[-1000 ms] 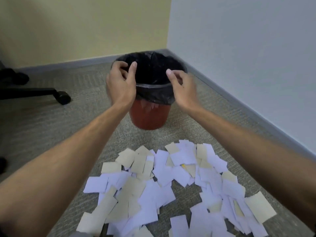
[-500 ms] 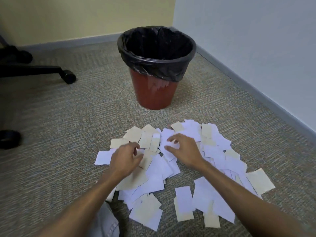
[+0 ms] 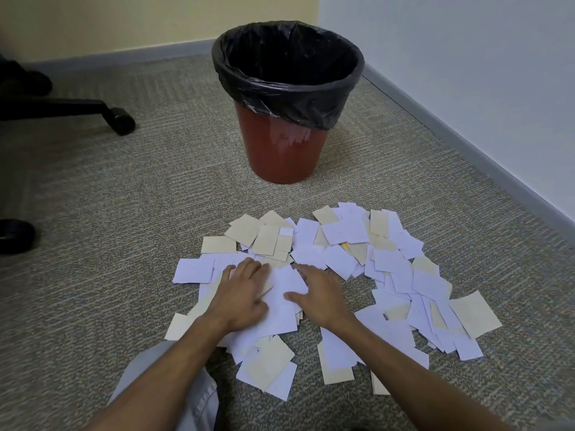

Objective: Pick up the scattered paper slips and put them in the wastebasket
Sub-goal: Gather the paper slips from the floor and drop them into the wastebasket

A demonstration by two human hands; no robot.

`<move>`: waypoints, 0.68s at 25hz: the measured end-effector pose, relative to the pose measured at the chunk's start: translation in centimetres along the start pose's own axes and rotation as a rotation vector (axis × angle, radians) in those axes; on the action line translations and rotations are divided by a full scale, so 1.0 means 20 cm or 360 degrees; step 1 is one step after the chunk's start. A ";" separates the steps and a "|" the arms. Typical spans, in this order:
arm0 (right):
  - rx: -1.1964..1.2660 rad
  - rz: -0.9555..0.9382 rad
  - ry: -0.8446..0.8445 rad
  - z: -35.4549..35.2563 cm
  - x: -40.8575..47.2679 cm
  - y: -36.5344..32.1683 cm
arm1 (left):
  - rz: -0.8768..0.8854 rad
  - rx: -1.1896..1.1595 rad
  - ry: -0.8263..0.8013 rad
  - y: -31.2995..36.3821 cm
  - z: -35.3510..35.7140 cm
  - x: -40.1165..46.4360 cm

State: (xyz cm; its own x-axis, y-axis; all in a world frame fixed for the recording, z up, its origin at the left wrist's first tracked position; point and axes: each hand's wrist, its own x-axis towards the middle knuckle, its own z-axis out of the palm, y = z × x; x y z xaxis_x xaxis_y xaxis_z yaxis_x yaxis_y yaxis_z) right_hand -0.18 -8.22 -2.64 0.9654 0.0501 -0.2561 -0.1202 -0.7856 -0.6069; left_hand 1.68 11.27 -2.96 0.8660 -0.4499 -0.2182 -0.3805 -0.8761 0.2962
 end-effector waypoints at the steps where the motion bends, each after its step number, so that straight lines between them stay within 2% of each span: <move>1: 0.0163 0.0059 -0.0007 0.00 0.00 0.00 | -0.0002 -0.0005 0.0061 -0.01 0.00 0.01; 5: 0.0630 0.0251 -0.0005 -0.06 0.02 0.01 | -0.0022 -0.0128 0.0270 -0.04 0.00 0.02; 9: 0.0947 0.0364 0.0074 -0.15 0.03 0.04 | -0.0103 -0.0589 0.0561 -0.05 -0.05 0.00; 11: 0.1034 0.0369 0.0149 -0.17 0.04 0.06 | -0.0212 -0.0742 0.0602 -0.07 -0.08 -0.03; 13: 0.1018 0.0392 0.0216 -0.18 0.04 0.07 | -0.0352 -0.0657 0.0416 -0.07 -0.10 -0.08; 15: 0.0897 0.0424 0.0265 -0.17 0.03 0.08 | -0.0505 -0.0313 0.0078 -0.06 -0.12 -0.12; 17: 0.0763 0.0417 0.0251 -0.15 0.01 0.07 | -0.0518 0.0059 -0.0128 -0.02 -0.13 -0.15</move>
State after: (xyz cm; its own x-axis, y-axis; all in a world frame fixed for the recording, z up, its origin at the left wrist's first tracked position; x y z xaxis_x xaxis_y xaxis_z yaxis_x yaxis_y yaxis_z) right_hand 0.55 -11.19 -1.25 0.9077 -0.2302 -0.3509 -0.4163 -0.3897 -0.8215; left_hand 0.05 13.42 -0.02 0.9162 -0.1567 -0.3689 -0.1012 -0.9810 0.1655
